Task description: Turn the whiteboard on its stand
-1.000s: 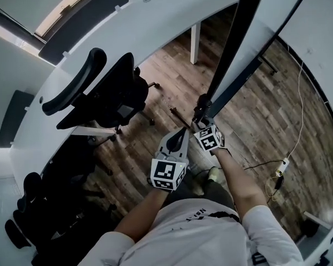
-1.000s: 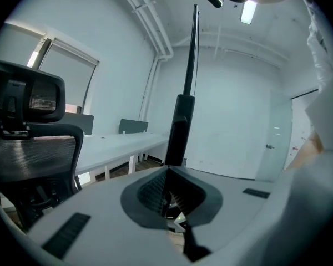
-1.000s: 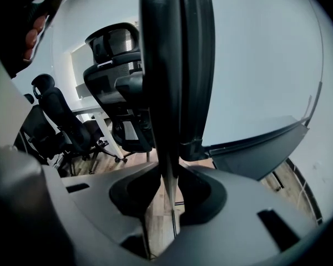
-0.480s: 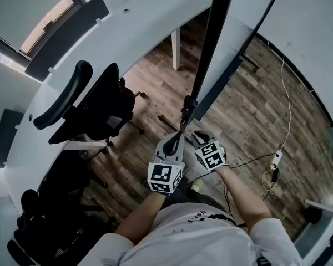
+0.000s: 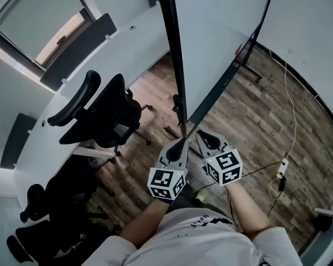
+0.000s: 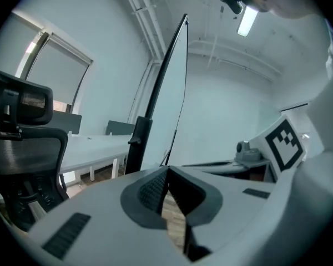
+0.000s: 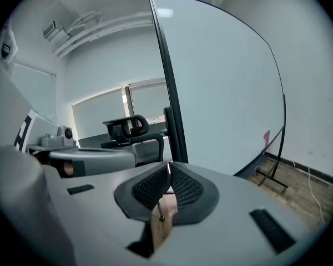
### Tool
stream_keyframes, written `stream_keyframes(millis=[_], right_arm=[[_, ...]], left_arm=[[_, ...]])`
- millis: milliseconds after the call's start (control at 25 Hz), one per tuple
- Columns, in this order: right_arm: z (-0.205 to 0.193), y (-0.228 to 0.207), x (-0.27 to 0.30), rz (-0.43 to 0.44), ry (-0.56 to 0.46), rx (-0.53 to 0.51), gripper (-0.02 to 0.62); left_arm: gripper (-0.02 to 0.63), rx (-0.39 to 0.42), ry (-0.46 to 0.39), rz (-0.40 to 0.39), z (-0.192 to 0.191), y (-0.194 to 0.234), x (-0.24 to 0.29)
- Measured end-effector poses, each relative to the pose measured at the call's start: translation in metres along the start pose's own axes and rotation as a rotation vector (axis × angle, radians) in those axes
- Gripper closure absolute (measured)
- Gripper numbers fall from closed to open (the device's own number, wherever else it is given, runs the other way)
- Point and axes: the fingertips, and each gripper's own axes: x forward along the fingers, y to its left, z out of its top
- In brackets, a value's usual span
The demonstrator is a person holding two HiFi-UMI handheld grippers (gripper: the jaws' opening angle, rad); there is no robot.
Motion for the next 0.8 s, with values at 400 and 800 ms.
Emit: stream_keyframes(millis=[400,800], right_arm=[[0.056,0.008,-0.053,0.026,-0.147,-0.003,0.581],[0.073,0.015,-0.079,0.014,-0.2,-0.031,0.583]], left_arm=[[0.594,0.03,-0.072,-0.036,0.046,-0.047,-0.014],[0.594,0.051,-0.105,-0.047,0.061,-0.066,-0.024]])
